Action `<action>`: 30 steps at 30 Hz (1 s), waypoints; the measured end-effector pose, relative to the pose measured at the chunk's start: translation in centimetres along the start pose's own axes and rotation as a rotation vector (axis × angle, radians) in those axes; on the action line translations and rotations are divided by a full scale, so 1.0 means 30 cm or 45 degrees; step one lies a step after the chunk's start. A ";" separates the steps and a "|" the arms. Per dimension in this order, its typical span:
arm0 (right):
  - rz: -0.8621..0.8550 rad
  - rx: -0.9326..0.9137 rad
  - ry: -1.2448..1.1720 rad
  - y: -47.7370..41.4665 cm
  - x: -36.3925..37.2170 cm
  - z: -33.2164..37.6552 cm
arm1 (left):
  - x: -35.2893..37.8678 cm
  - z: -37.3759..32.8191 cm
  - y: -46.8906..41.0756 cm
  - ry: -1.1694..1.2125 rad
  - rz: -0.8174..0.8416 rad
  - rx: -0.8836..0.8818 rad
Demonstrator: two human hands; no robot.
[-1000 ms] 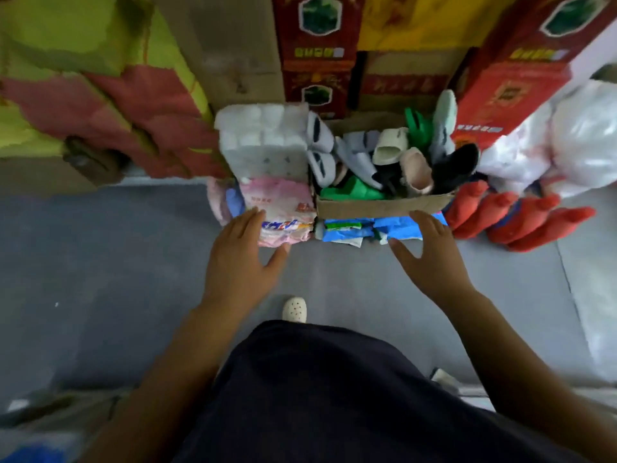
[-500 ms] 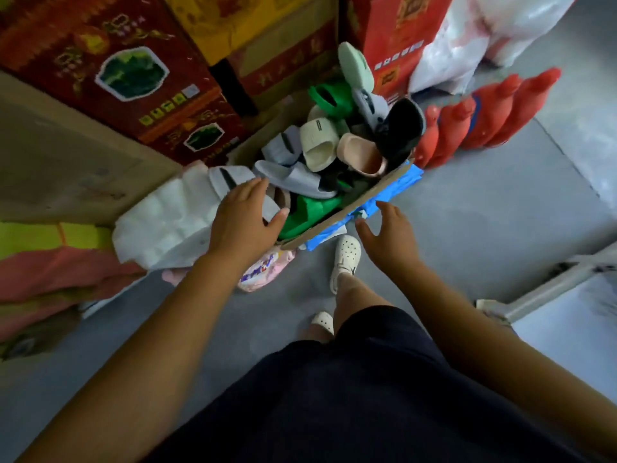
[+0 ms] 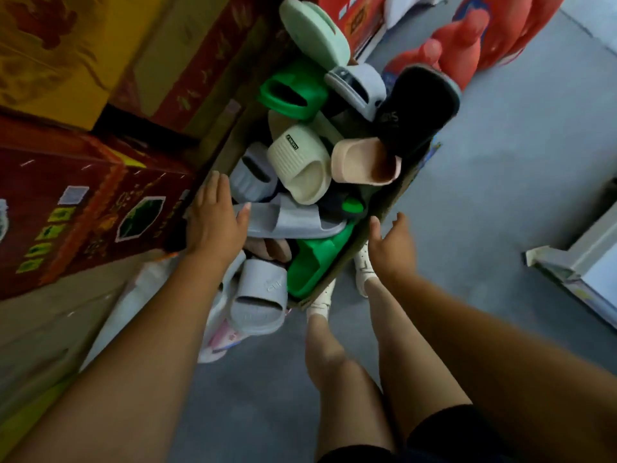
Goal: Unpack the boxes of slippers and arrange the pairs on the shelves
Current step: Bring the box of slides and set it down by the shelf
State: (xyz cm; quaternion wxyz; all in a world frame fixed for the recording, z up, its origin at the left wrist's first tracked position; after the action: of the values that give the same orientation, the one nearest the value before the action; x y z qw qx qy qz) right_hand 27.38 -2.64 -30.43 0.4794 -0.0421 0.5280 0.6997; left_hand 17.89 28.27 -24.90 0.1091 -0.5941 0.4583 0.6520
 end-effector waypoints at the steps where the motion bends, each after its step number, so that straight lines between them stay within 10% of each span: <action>1: -0.028 0.049 -0.098 -0.031 0.035 -0.007 | 0.022 0.012 -0.055 -0.004 -0.003 0.014; 9: -0.368 0.311 -0.438 -0.109 0.209 -0.129 | 0.141 0.077 -0.339 0.152 -0.076 -0.063; 30: -0.459 -0.050 -0.219 -0.143 0.052 -0.223 | 0.159 0.096 -0.315 0.433 -0.197 -0.126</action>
State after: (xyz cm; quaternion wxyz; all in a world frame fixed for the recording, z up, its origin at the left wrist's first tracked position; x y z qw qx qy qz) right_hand 26.61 -6.97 -37.25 0.6394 -0.0852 0.4553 0.6137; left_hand 21.16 33.69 -33.86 0.0505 -0.7338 0.3905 0.5536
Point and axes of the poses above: each hand's wrist, its own y-axis away from the middle knuckle, its own x-axis out of the palm, z = x × y, the point moved 7 cm from there along -y, towards the middle knuckle, and after that the axes turned 1 degree about y, right-handed, at the moved point
